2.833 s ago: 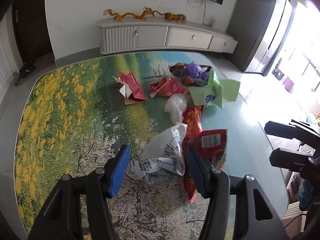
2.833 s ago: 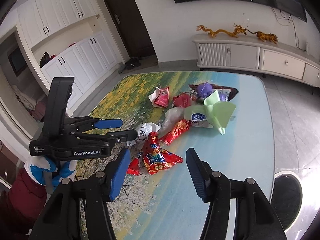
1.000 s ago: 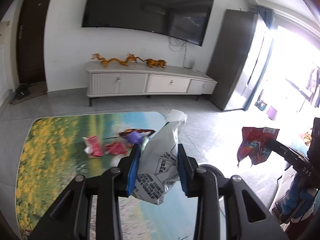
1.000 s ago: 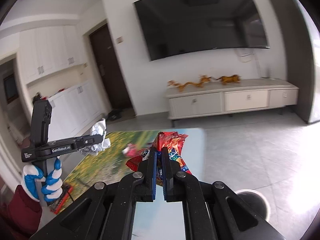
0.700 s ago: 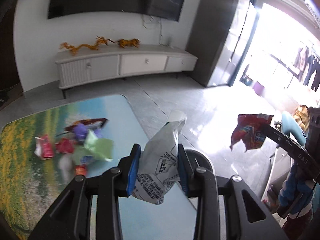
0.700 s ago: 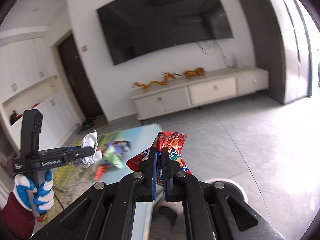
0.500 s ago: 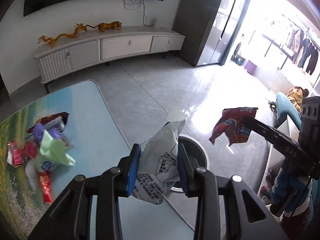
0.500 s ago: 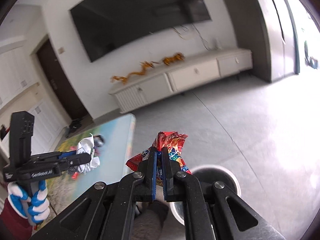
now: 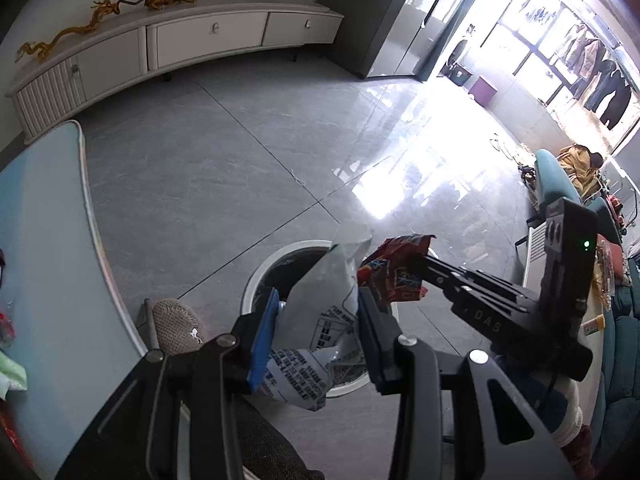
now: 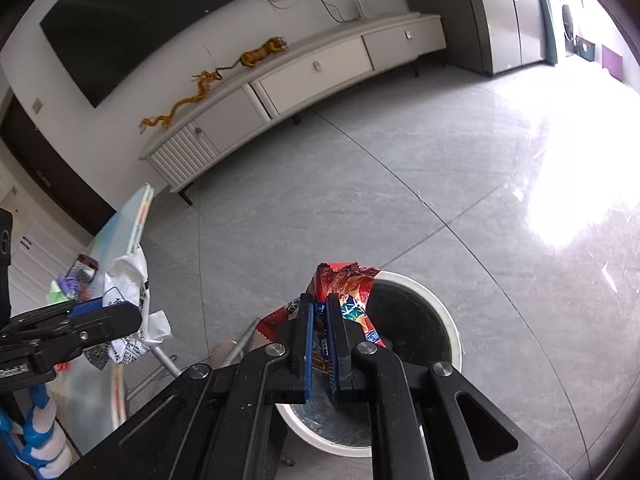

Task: Collect trash
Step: 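Carry both items to the bin and open both tools to drop them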

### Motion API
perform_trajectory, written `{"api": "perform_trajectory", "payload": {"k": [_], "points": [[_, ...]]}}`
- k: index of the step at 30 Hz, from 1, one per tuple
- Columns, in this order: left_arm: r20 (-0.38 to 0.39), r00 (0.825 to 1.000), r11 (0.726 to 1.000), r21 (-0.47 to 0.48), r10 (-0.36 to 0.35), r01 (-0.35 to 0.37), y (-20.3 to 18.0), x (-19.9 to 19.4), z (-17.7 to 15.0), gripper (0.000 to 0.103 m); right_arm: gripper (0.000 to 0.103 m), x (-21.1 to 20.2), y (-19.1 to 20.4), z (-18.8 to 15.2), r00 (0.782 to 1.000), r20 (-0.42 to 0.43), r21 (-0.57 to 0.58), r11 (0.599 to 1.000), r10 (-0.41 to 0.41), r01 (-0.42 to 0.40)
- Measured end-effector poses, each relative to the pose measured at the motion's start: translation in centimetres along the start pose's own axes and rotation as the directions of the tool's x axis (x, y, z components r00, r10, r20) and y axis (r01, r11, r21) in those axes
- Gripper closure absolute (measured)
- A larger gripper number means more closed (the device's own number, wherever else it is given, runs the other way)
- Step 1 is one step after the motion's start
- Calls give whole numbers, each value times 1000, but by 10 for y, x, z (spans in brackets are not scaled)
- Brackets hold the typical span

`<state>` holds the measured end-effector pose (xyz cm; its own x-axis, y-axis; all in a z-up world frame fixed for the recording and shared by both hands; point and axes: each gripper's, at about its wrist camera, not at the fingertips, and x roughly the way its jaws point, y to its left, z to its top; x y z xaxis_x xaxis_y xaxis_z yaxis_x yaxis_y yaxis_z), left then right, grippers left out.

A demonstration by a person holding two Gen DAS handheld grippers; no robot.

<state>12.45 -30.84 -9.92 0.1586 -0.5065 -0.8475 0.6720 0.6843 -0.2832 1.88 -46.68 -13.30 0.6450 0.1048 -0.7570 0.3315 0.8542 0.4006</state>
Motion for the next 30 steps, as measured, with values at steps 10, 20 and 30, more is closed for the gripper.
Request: {"api": "perform_trajectory", "payload": {"k": [10, 20, 30], "points": [[-19, 996, 995, -45, -89, 89, -2, 27, 15, 50, 65, 12, -20, -3, 998, -19, 39, 997, -62, 63], [156, 987, 999, -40, 35, -30, 4, -37, 12, 50, 64, -22, 4, 0, 998, 44, 0, 999, -42, 42], [293, 948, 991, -92, 122, -99, 25, -116, -21, 50, 59, -73, 59, 6, 990, 139, -92, 996, 28, -15]]}}
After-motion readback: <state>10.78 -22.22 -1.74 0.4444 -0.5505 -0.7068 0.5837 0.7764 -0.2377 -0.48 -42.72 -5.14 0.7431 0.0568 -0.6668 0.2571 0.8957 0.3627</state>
